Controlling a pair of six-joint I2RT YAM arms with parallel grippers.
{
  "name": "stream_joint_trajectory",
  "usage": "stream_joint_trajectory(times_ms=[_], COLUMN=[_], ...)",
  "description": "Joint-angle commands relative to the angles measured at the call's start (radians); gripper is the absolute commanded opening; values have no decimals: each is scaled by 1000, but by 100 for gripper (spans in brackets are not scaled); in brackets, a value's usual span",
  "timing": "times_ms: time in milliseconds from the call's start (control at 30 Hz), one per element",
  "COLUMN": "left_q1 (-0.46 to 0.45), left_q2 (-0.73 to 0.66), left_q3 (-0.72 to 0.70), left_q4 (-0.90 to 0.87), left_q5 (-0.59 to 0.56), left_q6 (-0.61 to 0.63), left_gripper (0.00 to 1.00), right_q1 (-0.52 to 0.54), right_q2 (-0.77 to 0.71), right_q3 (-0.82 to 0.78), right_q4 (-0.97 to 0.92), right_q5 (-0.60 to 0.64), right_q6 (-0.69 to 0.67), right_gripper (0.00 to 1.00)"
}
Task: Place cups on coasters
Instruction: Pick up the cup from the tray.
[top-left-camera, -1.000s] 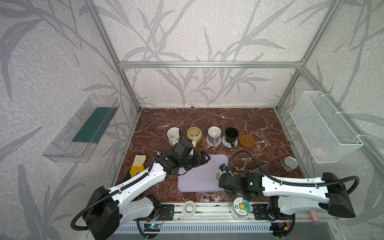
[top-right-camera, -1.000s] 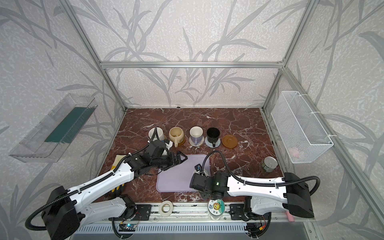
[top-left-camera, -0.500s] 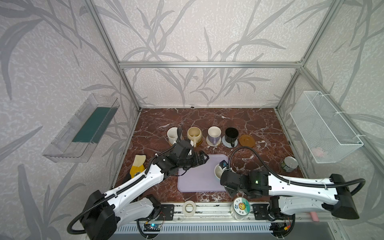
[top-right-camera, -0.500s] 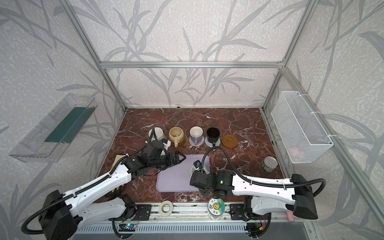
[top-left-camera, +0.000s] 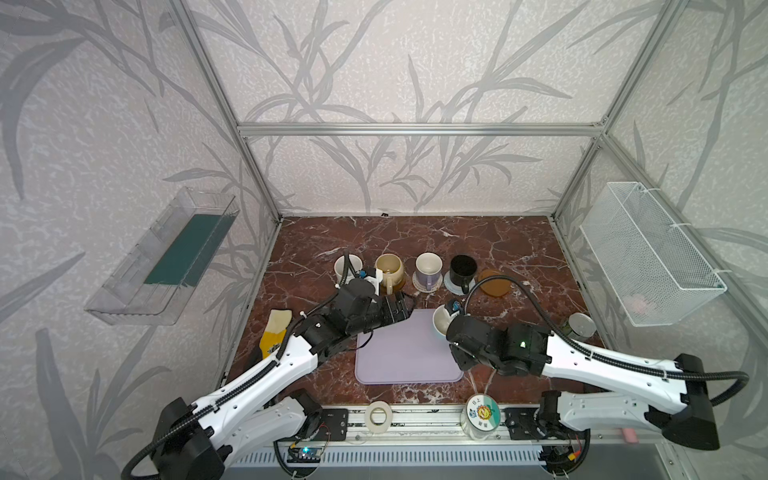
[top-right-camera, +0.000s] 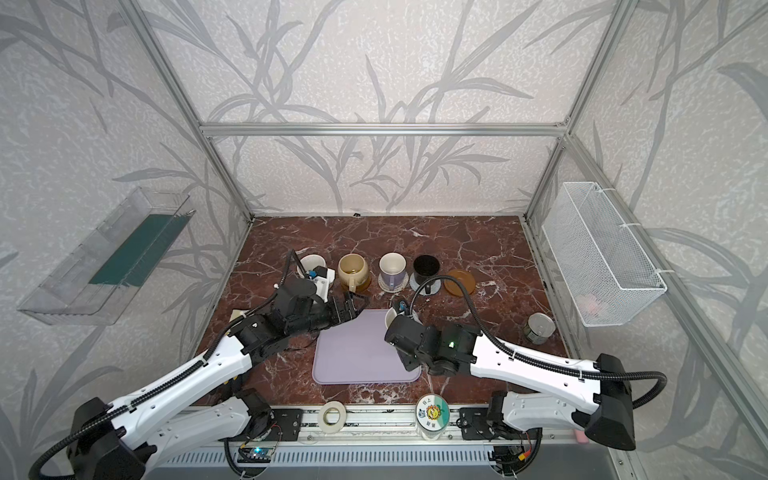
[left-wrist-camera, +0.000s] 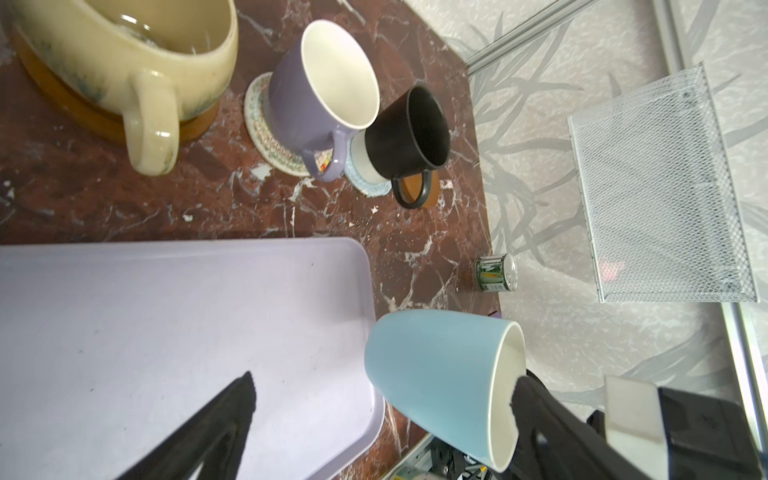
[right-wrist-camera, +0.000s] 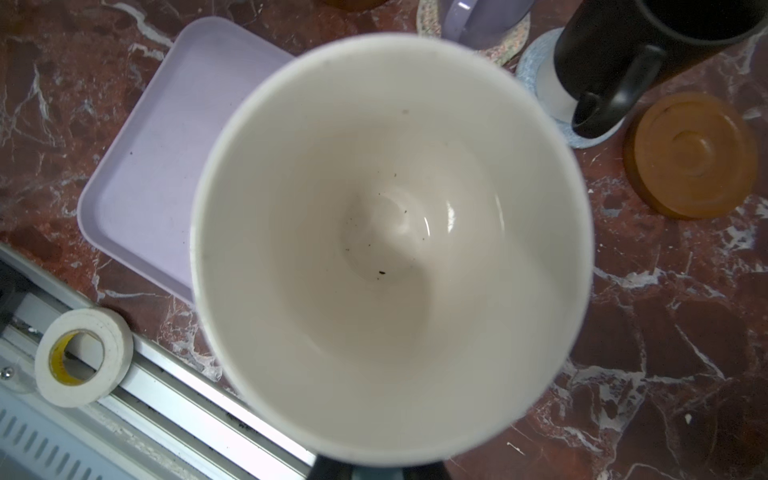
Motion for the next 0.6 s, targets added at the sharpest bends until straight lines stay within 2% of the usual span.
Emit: stream_joint_trajectory(times_ms=[0, 200, 233, 367, 567], left_q1=[11, 24, 25, 28, 42], left_q2=[17, 114, 131, 177, 216], left_q3=[59, 166, 186, 251, 299], left_q4=[87, 114, 104, 15, 1], left_q5=[2, 68, 75, 57, 79], left_q6=[37, 84, 98, 154, 171], left_gripper=[98, 98, 98, 98, 98], right_q1=[-40, -116, -154, -212, -290], right_q2=[-42, -75, -82, -82, -59], right_q3=[52, 88, 91, 122, 149], right_q4=[-6, -7, -2, -21, -17], right_q5=[34, 18, 10, -13, -3], right_q6=[-68, -153, -163, -192, -221], right_gripper=[0, 0, 0, 0, 0])
